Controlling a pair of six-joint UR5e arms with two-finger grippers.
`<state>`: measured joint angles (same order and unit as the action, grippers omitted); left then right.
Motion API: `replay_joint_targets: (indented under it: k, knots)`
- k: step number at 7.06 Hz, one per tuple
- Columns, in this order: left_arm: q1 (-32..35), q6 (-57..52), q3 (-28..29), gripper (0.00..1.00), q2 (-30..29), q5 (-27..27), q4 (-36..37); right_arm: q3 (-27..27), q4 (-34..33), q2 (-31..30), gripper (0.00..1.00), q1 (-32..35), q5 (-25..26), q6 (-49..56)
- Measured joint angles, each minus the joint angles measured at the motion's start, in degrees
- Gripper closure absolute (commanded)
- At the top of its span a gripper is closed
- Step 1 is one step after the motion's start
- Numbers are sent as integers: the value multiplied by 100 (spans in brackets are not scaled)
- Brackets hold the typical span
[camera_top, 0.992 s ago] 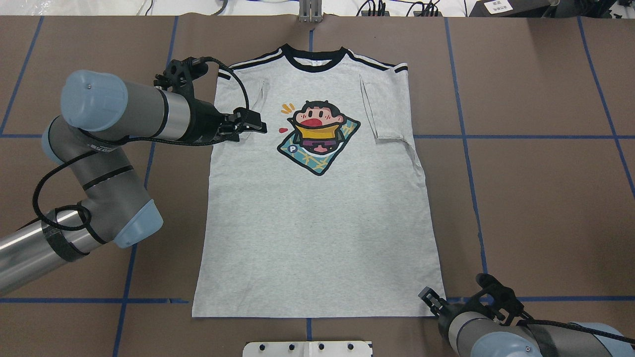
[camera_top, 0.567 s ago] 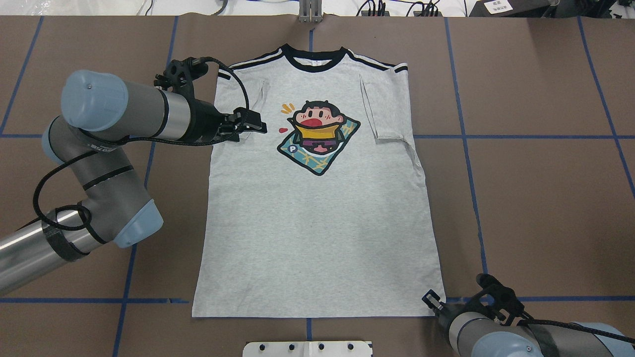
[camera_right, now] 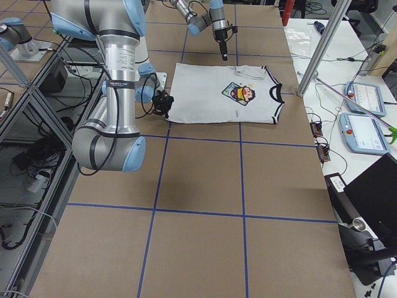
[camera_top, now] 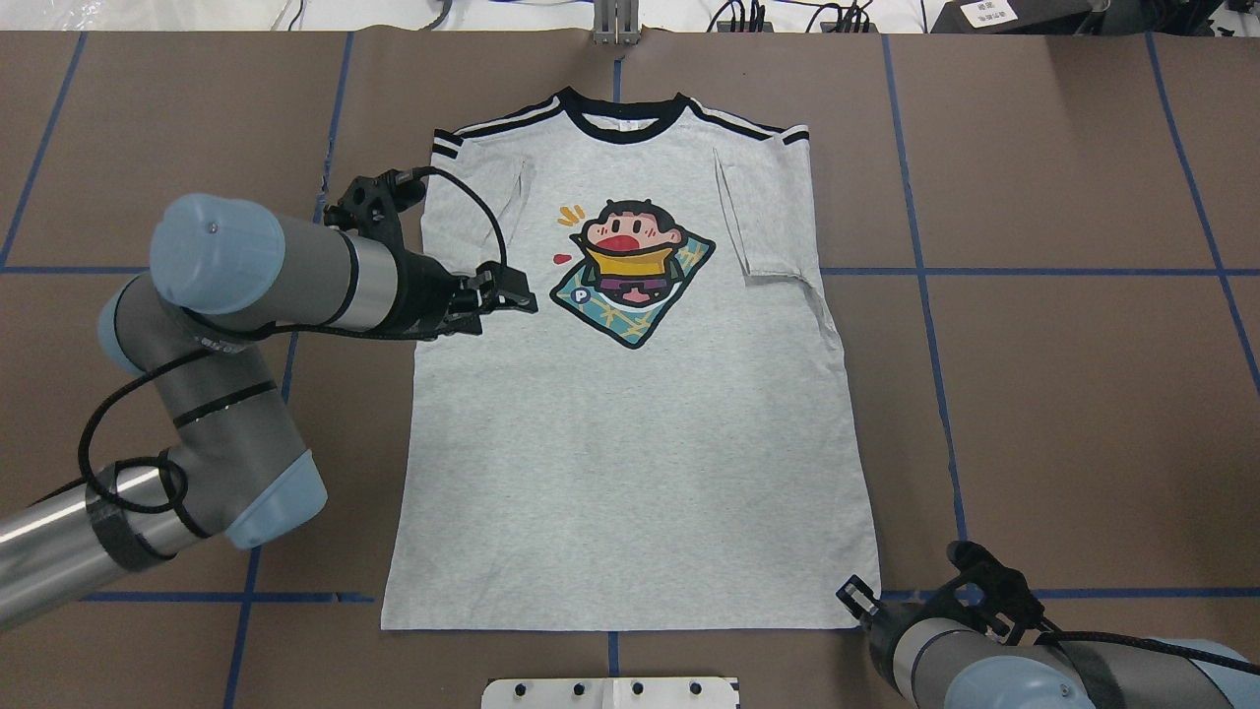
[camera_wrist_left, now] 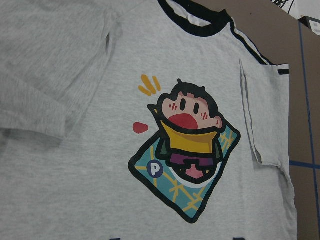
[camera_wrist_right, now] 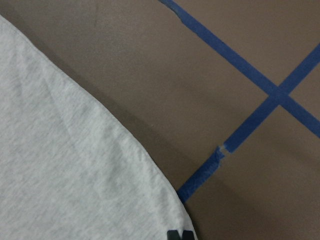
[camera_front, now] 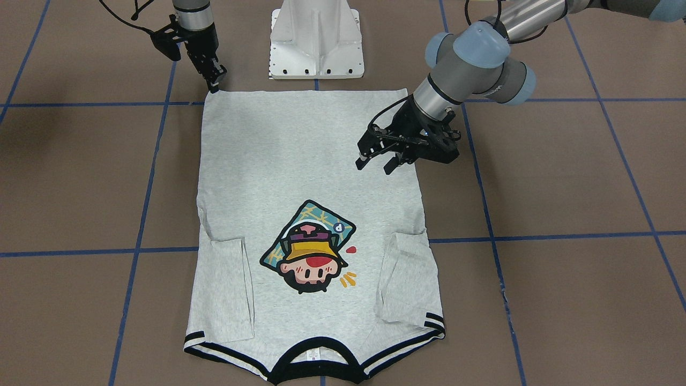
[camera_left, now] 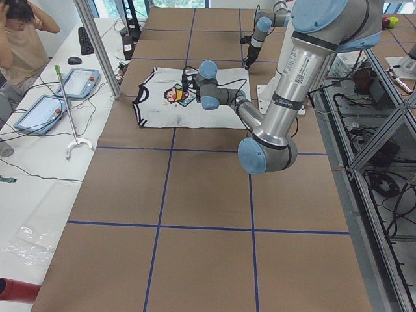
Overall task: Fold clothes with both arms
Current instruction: 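Move the left gripper to the hem corner and grasp both hem corners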
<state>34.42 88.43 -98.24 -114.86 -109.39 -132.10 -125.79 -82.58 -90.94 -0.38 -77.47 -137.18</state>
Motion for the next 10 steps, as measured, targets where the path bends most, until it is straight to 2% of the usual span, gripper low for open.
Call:
replay_joint_targets:
  k: [3,4,5,7,10]
  knots:
    - [-968,580,-1733,20,1111,587,1283,-136,-31,-10,100,27,-5,13]
    - [-1295,820,-2049,25,1471,784,1507,-140,-36,-7,100,38,-7,15]
    - [-1623,1152,-2274,24,1805,1007,1589,-144,-38,4,100,49,-9,16]
    - [-2228,1854,-2366,23,2180,1385,1645,-147,-38,9,100,65,-6,16]
    - [-2482,2007,-2046,26,2228,1536,1661,-147,-38,8,100,65,1,16]
